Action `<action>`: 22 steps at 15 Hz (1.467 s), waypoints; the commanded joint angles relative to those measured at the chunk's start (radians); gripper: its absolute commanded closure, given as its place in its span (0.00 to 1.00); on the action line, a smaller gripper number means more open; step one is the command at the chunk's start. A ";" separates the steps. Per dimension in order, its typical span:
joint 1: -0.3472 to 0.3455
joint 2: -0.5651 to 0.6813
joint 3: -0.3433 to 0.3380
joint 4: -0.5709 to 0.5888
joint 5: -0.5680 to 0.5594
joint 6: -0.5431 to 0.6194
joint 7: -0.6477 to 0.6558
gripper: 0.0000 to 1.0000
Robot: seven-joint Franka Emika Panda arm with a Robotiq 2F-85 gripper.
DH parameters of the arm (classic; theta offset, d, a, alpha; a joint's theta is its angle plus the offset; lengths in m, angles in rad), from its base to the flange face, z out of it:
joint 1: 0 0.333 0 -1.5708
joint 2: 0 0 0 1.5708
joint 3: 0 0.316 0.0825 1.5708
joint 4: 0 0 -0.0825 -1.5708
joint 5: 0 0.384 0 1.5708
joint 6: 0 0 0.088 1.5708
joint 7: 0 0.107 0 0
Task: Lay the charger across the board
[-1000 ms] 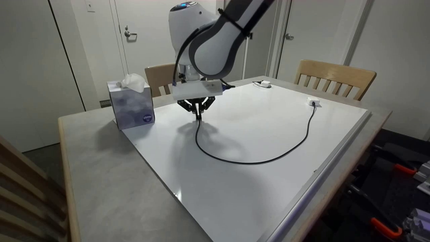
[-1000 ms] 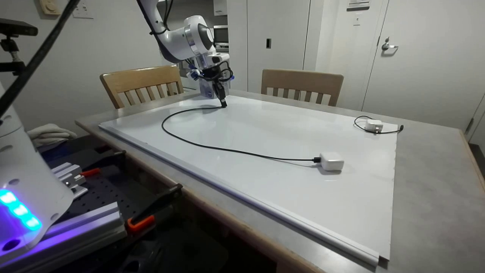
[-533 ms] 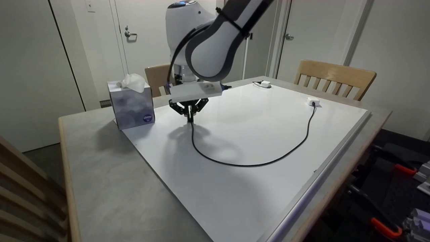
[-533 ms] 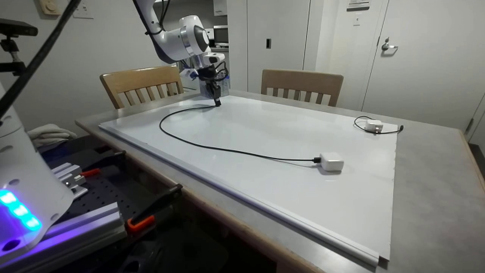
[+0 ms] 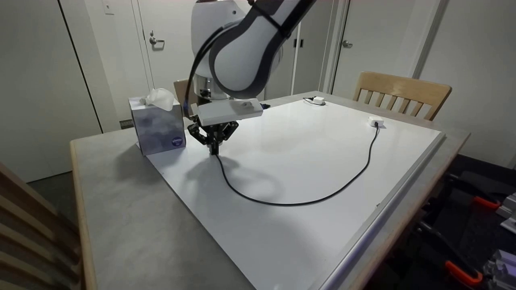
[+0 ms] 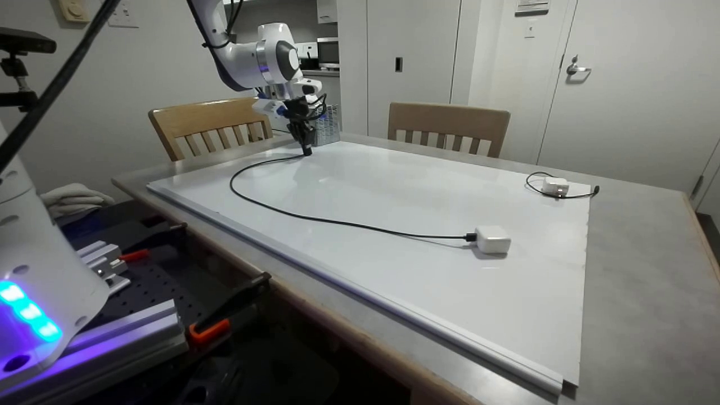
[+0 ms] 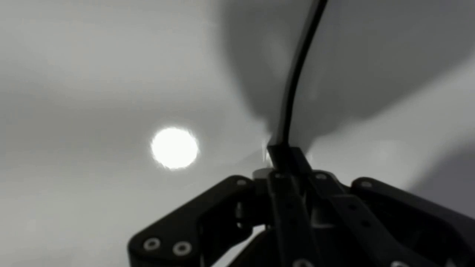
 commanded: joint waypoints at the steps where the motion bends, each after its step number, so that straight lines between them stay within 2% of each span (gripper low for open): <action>1: 0.012 0.002 -0.002 0.001 0.045 0.011 -0.070 0.98; 4: -0.010 0.017 0.063 0.019 0.087 0.012 -0.208 0.98; 9: 0.032 0.061 0.085 0.098 0.139 -0.069 -0.344 0.98; 11: 0.034 0.089 0.099 0.132 0.151 -0.062 -0.391 0.98; 12: 0.055 0.038 0.064 0.071 0.148 -0.041 -0.344 0.98; 13: 0.058 0.042 0.063 0.080 0.150 -0.041 -0.349 0.93; 15: 0.063 0.042 0.059 0.080 0.149 -0.041 -0.346 0.93; 16: 0.040 0.043 0.083 0.074 0.168 -0.041 -0.369 0.98; 22: -0.004 0.102 0.205 0.172 0.216 -0.160 -0.619 0.98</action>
